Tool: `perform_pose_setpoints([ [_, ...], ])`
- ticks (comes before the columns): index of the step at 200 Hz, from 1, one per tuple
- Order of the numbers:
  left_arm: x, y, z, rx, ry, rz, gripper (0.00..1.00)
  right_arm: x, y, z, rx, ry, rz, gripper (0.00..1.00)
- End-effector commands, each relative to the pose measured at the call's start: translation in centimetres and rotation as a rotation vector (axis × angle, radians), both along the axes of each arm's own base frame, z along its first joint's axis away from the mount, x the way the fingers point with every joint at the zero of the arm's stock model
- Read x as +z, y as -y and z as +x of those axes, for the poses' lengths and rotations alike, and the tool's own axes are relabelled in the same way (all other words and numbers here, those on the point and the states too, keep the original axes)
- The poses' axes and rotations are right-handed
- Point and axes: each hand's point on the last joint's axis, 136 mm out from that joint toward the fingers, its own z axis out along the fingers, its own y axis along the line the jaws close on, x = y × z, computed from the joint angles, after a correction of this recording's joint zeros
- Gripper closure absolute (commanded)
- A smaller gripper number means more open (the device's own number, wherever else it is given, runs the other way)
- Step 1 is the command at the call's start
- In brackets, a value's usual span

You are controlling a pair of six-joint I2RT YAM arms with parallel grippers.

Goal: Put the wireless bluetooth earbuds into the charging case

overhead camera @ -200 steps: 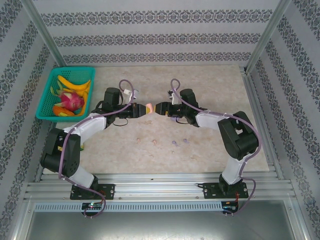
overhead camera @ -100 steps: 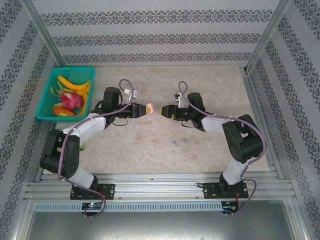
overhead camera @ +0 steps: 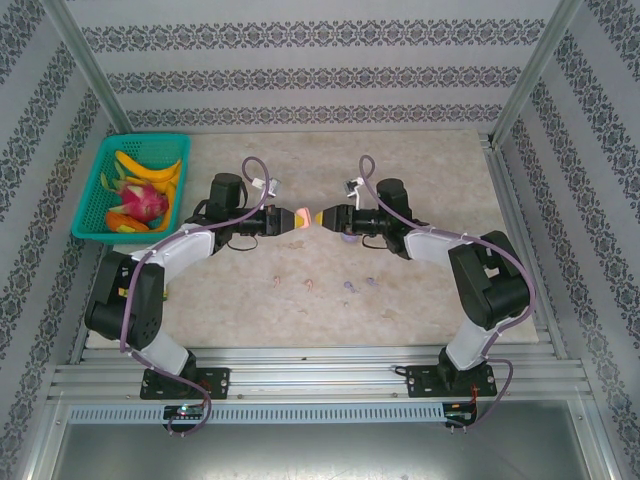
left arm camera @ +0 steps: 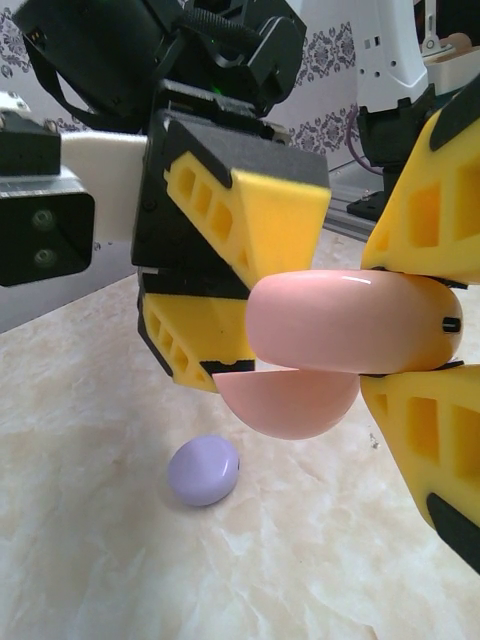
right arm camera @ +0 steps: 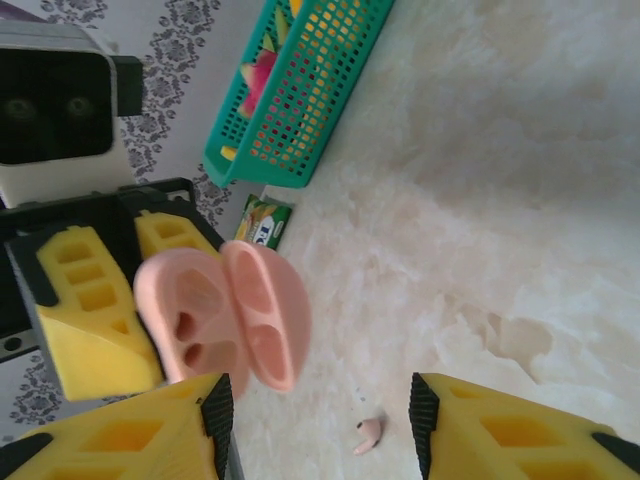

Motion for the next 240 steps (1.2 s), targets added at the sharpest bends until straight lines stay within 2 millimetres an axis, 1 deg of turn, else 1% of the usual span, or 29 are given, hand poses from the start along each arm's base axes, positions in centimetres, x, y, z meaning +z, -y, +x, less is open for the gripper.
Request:
perform_pose_setpoints([
  [1,1.6,0.7,0.4,-0.029,0.054,-0.028,1.0,1.3,-1.4,-0.1,0.047,0.043,0.028,0.48],
  [39,1.7,0.7,0.5,-0.026,0.057,-0.025,1.0,0.7,-2.2,-0.4,0.064,0.03,0.021,0.51],
  [82,2.1,0.7,0.6,-0.026,0.064,-0.026,1.0,-0.4,-2.1,-0.5,0.057,0.011,0.005,0.55],
  [106,2.4,0.7,0.5,-0.029,0.07,-0.027,1.0,-0.8,-2.2,-0.3,0.053,0.002,0.002,0.57],
  [138,2.2,0.9,0.3,-0.033,0.066,-0.026,1.0,-0.6,-2.3,0.1,0.047,0.004,0.003,0.58],
  [192,1.5,1.2,-0.1,-0.047,0.054,-0.02,1.0,0.6,-2.5,0.7,0.04,0.023,0.012,0.59],
  [240,1.4,1.4,-0.3,-0.049,0.054,-0.021,1.0,0.1,-2.4,1.3,0.025,0.01,0.008,0.63],
])
